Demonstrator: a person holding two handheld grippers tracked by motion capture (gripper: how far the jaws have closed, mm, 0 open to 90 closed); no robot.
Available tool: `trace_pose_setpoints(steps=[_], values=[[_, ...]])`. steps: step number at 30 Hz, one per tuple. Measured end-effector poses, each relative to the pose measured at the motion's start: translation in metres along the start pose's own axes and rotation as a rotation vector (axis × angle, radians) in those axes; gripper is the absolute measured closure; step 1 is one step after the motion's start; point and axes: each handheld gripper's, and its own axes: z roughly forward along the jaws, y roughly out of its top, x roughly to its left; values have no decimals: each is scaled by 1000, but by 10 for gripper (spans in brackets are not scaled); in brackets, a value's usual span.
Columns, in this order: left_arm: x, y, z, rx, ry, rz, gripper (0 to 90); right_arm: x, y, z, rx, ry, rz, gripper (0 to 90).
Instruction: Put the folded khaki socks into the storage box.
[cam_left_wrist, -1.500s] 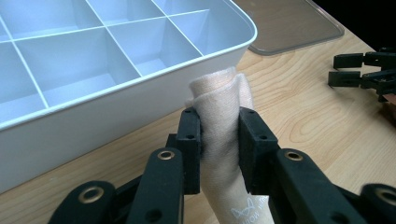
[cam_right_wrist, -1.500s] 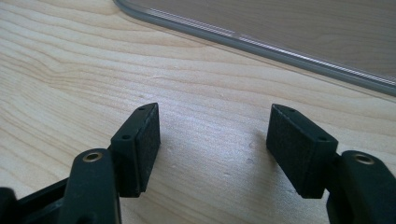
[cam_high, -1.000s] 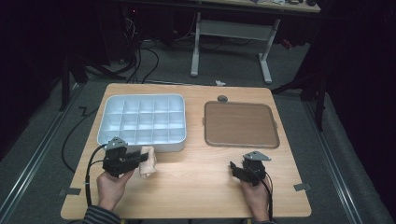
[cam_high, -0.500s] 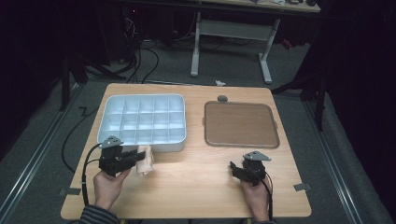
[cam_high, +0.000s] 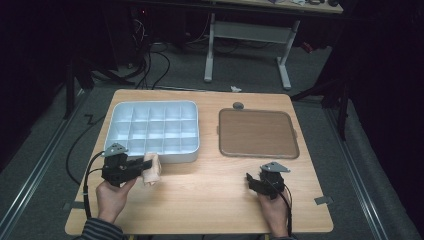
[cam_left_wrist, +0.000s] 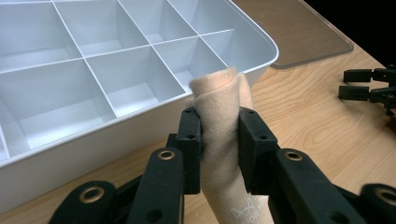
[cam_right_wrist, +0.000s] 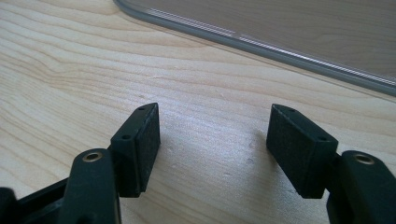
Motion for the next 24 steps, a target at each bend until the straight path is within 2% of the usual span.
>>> trace_pose_setpoints(steps=[20,24], values=[[11,18,-4,-3,8,-1,728,0,0,0,0,0,0,352],[14,23,-2,2,-3,-15,728,0,0,0,0,0,0,352]])
